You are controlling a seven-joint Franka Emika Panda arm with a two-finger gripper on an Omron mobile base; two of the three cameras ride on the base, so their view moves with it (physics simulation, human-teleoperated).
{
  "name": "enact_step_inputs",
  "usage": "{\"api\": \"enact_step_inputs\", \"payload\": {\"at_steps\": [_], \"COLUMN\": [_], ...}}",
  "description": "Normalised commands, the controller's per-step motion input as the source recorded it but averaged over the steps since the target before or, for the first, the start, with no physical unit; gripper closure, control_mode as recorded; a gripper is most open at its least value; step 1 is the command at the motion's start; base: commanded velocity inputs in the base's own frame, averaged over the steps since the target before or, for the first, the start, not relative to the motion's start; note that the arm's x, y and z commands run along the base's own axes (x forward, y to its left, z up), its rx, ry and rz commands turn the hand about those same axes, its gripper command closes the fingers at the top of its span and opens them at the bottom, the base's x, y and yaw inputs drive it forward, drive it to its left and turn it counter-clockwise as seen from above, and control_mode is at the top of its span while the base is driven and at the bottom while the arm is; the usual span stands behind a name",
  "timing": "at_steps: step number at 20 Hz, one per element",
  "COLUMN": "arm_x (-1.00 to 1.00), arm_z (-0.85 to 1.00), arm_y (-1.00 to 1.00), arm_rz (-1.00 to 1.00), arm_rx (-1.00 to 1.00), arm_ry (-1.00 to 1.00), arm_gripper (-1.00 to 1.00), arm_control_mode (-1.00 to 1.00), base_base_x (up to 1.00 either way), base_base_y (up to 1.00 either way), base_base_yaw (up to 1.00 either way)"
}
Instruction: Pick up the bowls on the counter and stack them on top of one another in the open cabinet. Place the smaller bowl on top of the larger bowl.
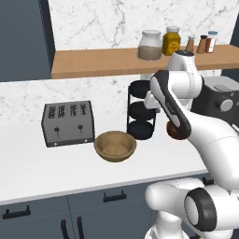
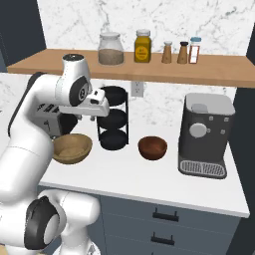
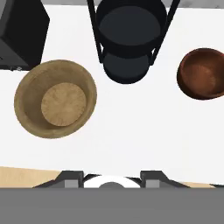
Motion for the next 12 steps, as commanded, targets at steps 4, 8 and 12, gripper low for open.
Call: {"api": "enact_step_inputs", "payload": {"at_steps": [4,8,12], "arm_x": [-0.01,-0.11,0.0], "arm_z": [0.0,-0.29,-0.62], "arm_y": [0.14,0.12,0.17], "arm_rz": [0.0,0.0,0.01], "arm_rx": [0.0,-0.04,-0.16], "arm_ry": [0.0,0.07,0.3], "arm_gripper": [-1.0,-1.0,-1.0], "arm_control_mode": [-1.0,-1.0,-1.0], "base_base_x": [0.0,0.0,0.0], "base_base_y": [0.0,0.0,0.0], "base_base_yaw": [0.0,0.0,0.0]}}
